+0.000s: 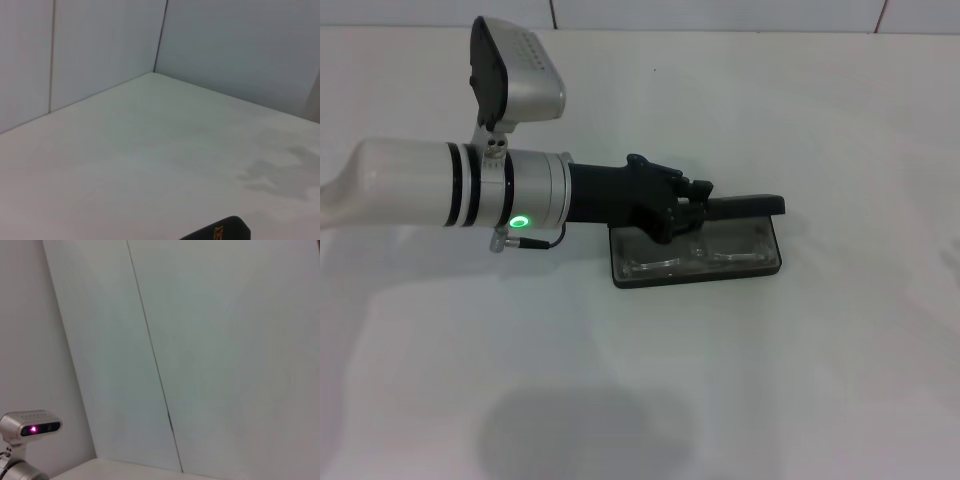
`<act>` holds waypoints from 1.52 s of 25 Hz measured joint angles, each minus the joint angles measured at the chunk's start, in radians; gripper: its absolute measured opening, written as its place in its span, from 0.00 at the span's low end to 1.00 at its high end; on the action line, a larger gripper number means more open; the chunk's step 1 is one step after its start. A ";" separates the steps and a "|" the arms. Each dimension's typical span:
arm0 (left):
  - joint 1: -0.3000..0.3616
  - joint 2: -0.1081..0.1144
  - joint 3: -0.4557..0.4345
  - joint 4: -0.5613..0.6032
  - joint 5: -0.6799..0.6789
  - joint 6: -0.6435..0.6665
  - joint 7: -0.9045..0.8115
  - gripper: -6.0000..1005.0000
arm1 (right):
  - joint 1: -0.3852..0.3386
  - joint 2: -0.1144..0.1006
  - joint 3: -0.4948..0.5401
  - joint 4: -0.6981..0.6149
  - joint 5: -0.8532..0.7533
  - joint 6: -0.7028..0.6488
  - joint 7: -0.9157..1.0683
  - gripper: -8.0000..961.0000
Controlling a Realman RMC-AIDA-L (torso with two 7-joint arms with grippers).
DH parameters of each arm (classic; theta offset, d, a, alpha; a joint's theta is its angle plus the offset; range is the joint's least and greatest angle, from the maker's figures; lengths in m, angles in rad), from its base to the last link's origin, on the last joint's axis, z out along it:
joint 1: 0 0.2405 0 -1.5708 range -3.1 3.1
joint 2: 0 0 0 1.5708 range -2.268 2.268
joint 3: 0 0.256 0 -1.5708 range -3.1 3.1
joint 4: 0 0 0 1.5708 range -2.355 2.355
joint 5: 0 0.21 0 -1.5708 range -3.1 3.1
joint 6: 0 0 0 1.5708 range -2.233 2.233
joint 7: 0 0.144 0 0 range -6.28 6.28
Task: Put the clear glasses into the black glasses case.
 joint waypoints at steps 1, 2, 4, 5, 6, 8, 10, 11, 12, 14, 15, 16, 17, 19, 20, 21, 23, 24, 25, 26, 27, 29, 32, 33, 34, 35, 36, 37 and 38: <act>0.002 0.000 0.000 0.001 0.002 0.007 0.000 0.25 | -0.001 0.000 0.001 0.000 0.000 0.000 0.000 0.19; 0.004 0.000 0.000 0.001 0.003 0.016 0.001 0.25 | -0.001 0.000 0.001 0.001 0.000 0.000 0.000 0.19; 0.006 0.000 0.000 0.000 0.004 0.025 0.003 0.25 | 0.000 0.000 0.001 0.001 0.000 0.001 0.000 0.19; 0.007 0.000 0.000 -0.001 0.004 0.026 0.003 0.25 | 0.001 0.000 0.001 0.002 0.000 0.001 0.000 0.19; 0.008 0.000 0.000 -0.002 0.005 0.029 0.004 0.25 | 0.002 0.000 0.001 0.002 0.000 0.001 0.000 0.19; 0.012 -0.001 0.000 -0.002 0.007 0.037 0.007 0.25 | 0.002 0.000 0.001 0.002 0.000 0.001 0.000 0.20; 0.017 -0.001 0.001 -0.002 0.007 0.048 0.010 0.25 | 0.002 0.000 -0.001 0.002 0.000 0.002 0.000 0.20; 0.019 -0.001 0.001 -0.002 0.008 0.050 0.010 0.25 | 0.002 0.000 -0.001 0.002 0.000 0.001 0.000 0.20; 0.022 -0.002 0.001 -0.002 0.010 0.052 0.010 0.26 | 0.002 0.000 -0.001 0.002 0.000 0.002 0.000 0.20; 0.029 -0.003 0.001 -0.002 0.015 0.056 0.010 0.26 | 0.002 0.000 -0.001 0.002 0.000 0.002 0.000 0.20; 0.031 -0.003 0.002 -0.002 0.016 0.057 0.010 0.26 | 0.003 0.000 -0.002 0.002 0.000 0.002 0.000 0.20; 0.034 -0.003 0.006 -0.002 0.016 0.059 0.010 0.26 | 0.003 0.000 -0.002 0.004 0.000 0.001 0.000 0.20; 0.037 -0.003 0.011 -0.002 0.017 0.059 0.010 0.26 | 0.003 0.000 -0.003 0.006 0.000 0.001 0.000 0.20; 0.042 -0.003 0.021 -0.003 0.020 0.062 0.010 0.26 | 0.005 0.000 -0.005 0.013 0.000 0.001 -0.005 0.20; 0.043 -0.003 0.025 -0.003 0.020 0.066 0.011 0.26 | 0.005 0.000 -0.004 0.017 0.000 0.001 -0.008 0.20; 0.044 -0.003 0.028 -0.003 0.020 0.069 0.012 0.26 | 0.006 0.000 -0.003 0.020 0.000 0.000 -0.010 0.20; 0.045 -0.004 0.036 -0.002 0.020 0.074 0.013 0.26 | 0.007 0.000 -0.001 0.025 0.001 -0.004 -0.011 0.20; 0.046 -0.004 0.040 -0.002 0.019 0.076 0.013 0.26 | 0.008 0.000 -0.001 0.026 0.002 -0.006 -0.011 0.20; 0.047 -0.004 0.041 -0.001 0.019 0.082 0.013 0.26 | 0.008 0.000 -0.001 0.026 0.002 -0.008 -0.011 0.20; 0.048 -0.004 0.041 0.001 0.019 0.088 0.014 0.26 | 0.009 0.000 -0.002 0.026 0.003 -0.008 -0.011 0.20; 0.052 -0.004 0.042 0.011 0.017 0.106 0.017 0.26 | 0.009 0.000 -0.003 0.026 0.003 -0.008 -0.011 0.20; 0.064 -0.005 0.042 0.042 0.006 0.156 0.025 0.26 | 0.009 0.000 -0.005 0.026 0.002 -0.009 -0.012 0.20; 0.099 -0.006 0.042 0.126 -0.025 0.253 0.018 0.26 | 0.011 0.000 -0.011 0.026 -0.021 -0.013 -0.012 0.20; 0.114 -0.005 0.041 0.157 -0.033 0.288 0.007 0.26 | 0.016 0.000 -0.015 0.026 -0.034 -0.017 -0.012 0.20; 0.129 -0.002 0.035 0.190 -0.041 0.319 -0.008 0.26 | 0.022 0.000 -0.022 0.027 -0.050 -0.024 -0.012 0.20; 0.143 0.001 0.026 0.225 -0.044 0.359 -0.030 0.26 | 0.030 0.000 -0.035 0.028 -0.066 -0.031 -0.011 0.20; 0.156 0.004 0.013 0.265 -0.046 0.404 -0.056 0.26 | 0.039 0.000 -0.056 0.033 -0.074 -0.037 -0.009 0.20; 0.162 0.010 -0.001 0.292 -0.046 0.438 -0.076 0.26 | 0.049 0.000 -0.080 0.040 -0.077 -0.040 -0.008 0.20; 0.166 0.017 -0.013 0.310 -0.046 0.477 -0.093 0.26 | 0.058 0.001 -0.103 0.046 -0.078 -0.042 -0.008 0.20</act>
